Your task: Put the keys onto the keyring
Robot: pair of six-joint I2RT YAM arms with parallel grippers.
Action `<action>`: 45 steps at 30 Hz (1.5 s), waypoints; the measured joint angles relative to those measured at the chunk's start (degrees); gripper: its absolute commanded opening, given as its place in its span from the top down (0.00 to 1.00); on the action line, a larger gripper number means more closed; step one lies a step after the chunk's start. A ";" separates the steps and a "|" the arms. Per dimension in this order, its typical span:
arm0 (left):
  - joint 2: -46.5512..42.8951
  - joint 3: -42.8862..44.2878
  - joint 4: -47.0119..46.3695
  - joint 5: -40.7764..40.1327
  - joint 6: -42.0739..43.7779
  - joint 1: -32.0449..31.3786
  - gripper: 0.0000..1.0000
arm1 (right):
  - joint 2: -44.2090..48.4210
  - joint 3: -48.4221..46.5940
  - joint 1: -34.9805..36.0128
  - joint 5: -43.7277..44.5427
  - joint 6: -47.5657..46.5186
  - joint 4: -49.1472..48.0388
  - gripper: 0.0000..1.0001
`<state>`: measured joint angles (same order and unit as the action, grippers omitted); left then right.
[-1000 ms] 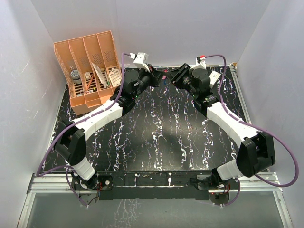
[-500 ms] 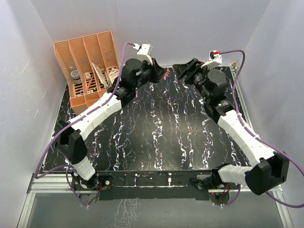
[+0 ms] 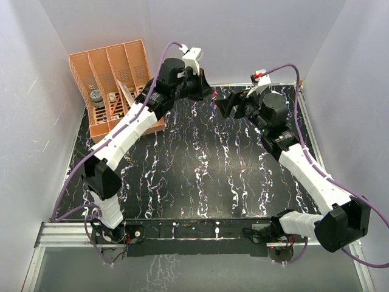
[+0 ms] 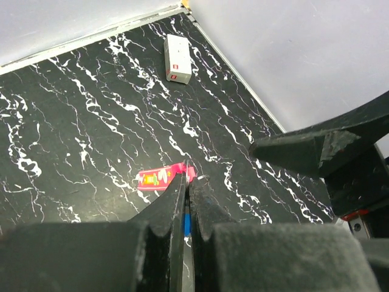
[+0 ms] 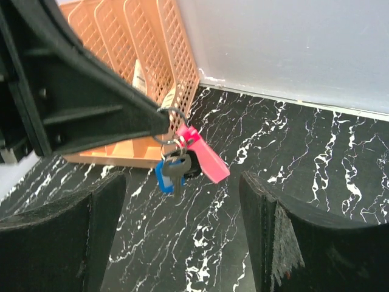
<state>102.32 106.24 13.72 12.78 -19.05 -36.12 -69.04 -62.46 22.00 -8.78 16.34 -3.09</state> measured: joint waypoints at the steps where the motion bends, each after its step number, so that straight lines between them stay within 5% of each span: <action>1: 0.74 1.92 1.49 0.50 0.24 0.22 1.00 | 0.00 0.00 0.00 -0.83 -0.79 0.37 0.27; 19: 5.55 9.44 14.21 9.14 2.03 1.14 1.00 | -5.38 0.00 0.00 -10.47 -4.07 0.98 0.27; 45: 6.34 16.02 25.16 13.55 3.48 1.27 1.00 | -9.01 0.48 -0.07 -9.86 -4.98 -1.31 0.29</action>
<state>108.66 122.26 38.87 26.33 -15.57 -34.85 -78.04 -61.98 21.93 -18.63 11.35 -4.40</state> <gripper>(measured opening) 0.012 0.719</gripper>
